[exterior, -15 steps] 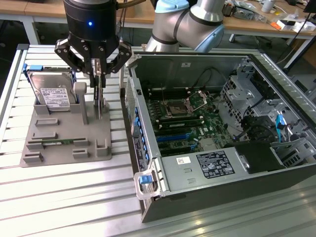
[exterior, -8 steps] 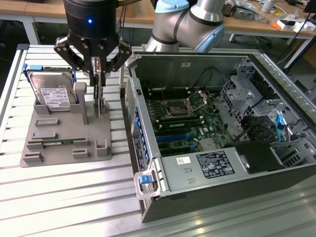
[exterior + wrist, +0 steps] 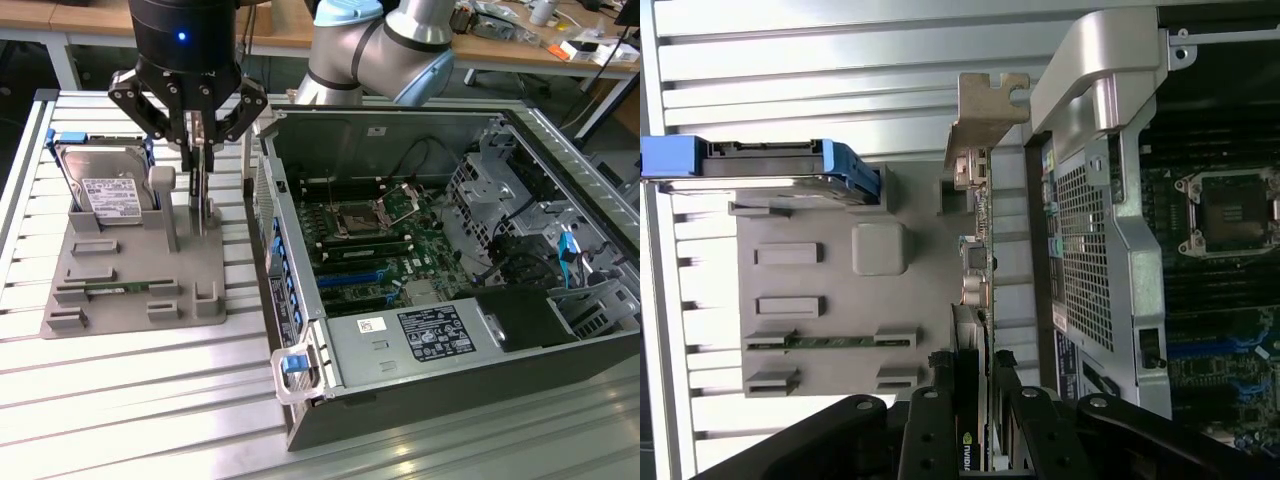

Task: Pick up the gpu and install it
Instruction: 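Pick up the gpu and move the gpu toward the slot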

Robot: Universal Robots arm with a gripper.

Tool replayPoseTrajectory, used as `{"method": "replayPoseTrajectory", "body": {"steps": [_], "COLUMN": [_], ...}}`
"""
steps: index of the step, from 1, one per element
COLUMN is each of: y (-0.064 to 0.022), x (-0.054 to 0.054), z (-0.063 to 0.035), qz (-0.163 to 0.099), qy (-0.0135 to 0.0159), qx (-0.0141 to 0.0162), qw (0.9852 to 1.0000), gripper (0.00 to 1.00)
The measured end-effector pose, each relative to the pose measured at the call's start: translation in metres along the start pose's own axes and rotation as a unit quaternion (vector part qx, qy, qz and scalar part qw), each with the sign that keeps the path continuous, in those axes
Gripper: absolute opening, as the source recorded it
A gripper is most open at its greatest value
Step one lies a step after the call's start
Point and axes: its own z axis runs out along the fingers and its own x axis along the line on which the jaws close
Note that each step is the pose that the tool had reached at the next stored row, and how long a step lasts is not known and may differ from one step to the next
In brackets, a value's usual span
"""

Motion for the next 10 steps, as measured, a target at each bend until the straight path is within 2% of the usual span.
{"method": "replayPoseTrajectory", "body": {"steps": [10], "y": [0.0003], "x": [-0.0001], "z": [-0.0057], "qz": [0.0], "qy": [0.0], "qx": [0.0], "qw": [1.0], "gripper": [0.26]}}
